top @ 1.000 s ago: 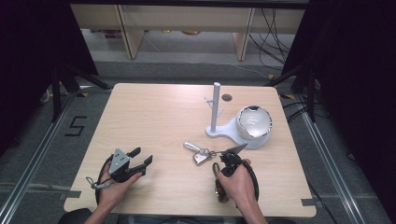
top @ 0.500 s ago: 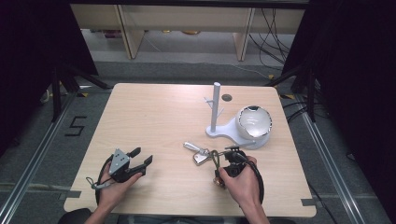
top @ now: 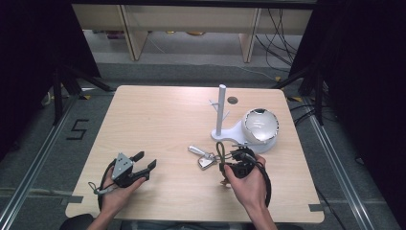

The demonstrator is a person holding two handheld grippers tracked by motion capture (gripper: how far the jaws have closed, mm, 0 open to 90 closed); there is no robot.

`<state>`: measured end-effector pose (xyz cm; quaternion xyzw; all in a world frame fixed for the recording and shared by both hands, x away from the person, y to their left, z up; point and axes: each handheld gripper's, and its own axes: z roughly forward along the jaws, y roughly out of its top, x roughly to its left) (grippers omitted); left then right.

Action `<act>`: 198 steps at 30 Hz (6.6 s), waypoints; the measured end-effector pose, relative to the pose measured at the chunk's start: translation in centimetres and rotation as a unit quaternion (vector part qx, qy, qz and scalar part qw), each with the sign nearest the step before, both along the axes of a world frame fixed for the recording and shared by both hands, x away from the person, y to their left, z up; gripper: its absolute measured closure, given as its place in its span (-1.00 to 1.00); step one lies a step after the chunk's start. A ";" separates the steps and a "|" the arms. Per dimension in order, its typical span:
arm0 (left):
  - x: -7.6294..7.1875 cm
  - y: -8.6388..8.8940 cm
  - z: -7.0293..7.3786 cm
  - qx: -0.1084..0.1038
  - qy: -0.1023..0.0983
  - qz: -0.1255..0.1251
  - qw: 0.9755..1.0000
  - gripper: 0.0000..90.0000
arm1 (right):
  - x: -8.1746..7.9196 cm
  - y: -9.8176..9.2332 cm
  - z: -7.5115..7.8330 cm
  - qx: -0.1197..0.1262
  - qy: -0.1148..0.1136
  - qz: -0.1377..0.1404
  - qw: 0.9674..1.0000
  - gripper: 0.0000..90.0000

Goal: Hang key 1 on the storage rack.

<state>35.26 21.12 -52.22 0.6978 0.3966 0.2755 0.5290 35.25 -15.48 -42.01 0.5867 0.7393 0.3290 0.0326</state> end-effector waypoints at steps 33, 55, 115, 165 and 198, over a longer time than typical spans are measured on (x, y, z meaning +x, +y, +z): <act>-0.1 -0.2 0.0 0.007 -0.007 0.001 1.000 -0.16 | 1.8 0.8 3.4 0.018 -0.145 -0.002 0.989 0.77; -0.1 -0.2 0.0 0.010 -0.008 0.001 1.000 -0.16 | 4.1 1.2 4.5 0.008 -0.171 -0.010 0.985 0.77; -0.1 -0.2 -0.1 0.006 -0.013 -0.003 1.000 -0.17 | 9.0 2.0 3.5 -0.015 -0.152 -0.017 0.988 0.76; 0.7 -2.7 3.0 0.013 -0.010 -0.073 0.997 -0.18 | 3.5 -3.6 -3.3 -0.058 -0.091 0.022 0.994 0.44; 3.9 -8.9 3.6 0.040 0.039 -0.186 0.981 -0.28 | 4.5 -1.6 -5.6 -0.078 -0.063 0.111 0.989 0.22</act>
